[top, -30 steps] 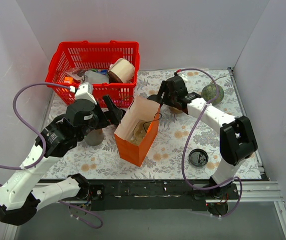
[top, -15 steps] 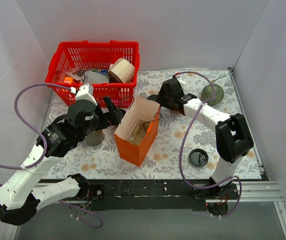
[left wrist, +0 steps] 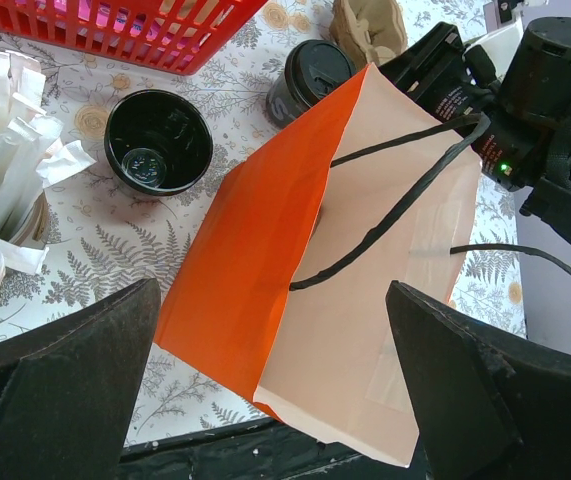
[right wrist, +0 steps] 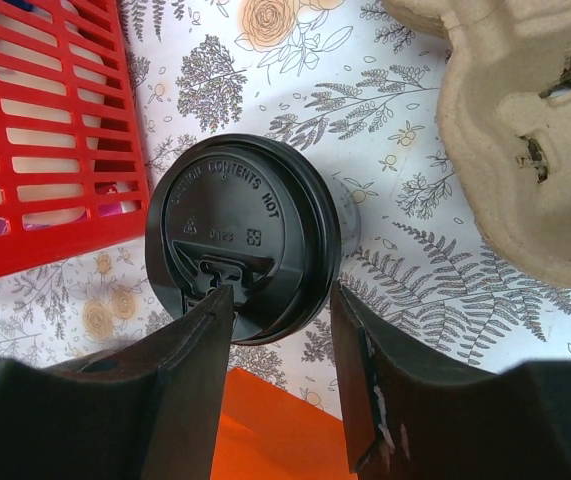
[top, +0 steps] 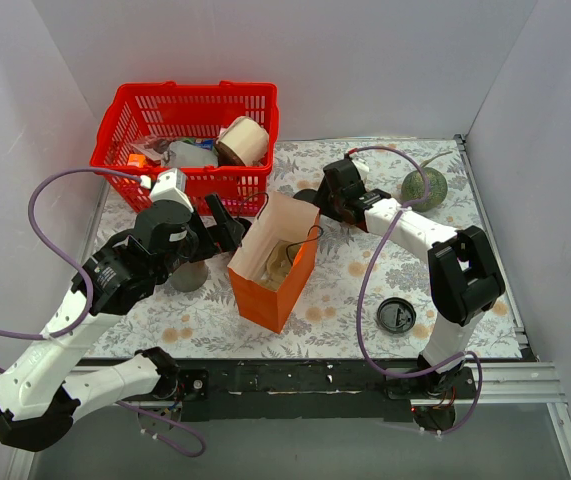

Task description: Pack the takeout coffee

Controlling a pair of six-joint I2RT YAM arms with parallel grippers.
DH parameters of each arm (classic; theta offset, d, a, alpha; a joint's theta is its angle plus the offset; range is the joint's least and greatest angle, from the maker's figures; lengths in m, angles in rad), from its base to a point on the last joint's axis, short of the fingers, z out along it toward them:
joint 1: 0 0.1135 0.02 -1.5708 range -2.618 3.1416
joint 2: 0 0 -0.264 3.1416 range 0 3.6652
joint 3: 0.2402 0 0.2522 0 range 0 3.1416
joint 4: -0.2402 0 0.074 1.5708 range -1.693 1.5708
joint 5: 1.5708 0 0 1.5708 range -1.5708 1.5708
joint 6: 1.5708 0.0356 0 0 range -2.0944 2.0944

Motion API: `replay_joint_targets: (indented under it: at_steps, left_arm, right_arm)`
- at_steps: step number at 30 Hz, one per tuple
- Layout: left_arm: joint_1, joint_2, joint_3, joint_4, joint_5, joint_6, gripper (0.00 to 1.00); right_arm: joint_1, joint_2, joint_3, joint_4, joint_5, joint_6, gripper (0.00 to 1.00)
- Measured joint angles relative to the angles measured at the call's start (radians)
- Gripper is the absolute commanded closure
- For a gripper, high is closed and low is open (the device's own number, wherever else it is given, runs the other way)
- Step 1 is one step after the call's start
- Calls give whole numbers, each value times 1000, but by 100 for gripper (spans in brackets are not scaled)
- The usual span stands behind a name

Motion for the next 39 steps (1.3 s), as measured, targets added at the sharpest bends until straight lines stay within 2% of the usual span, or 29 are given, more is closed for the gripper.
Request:
replay_joint_targets:
  at_steps: [5, 15, 20, 31, 34, 36, 39]
  left_arm:
    - [0, -1, 0, 0, 0, 0, 2]
    - [0, 0, 0, 0, 1, 0, 2]
    - [0, 1, 0, 0, 2, 1, 2]
    - [0, 2, 0, 0, 1, 2, 2]
    - [0, 2, 0, 0, 1, 2, 2]
    - [0, 2, 0, 0, 1, 2, 2]
    - [0, 2, 0, 0, 1, 2, 2]
  right_arm:
    - [0, 0, -7, 0, 13, 3, 54]
    - [0, 0, -29, 26, 16, 27, 55]
    - [0, 0, -31, 32, 12, 29, 66]
    - [0, 0, -39, 46, 12, 31, 78]
    - [0, 0, -39, 49, 11, 29, 87]
    - [0, 0, -39, 50, 8, 27, 98]
    - [0, 0, -39, 51, 3, 23, 99]
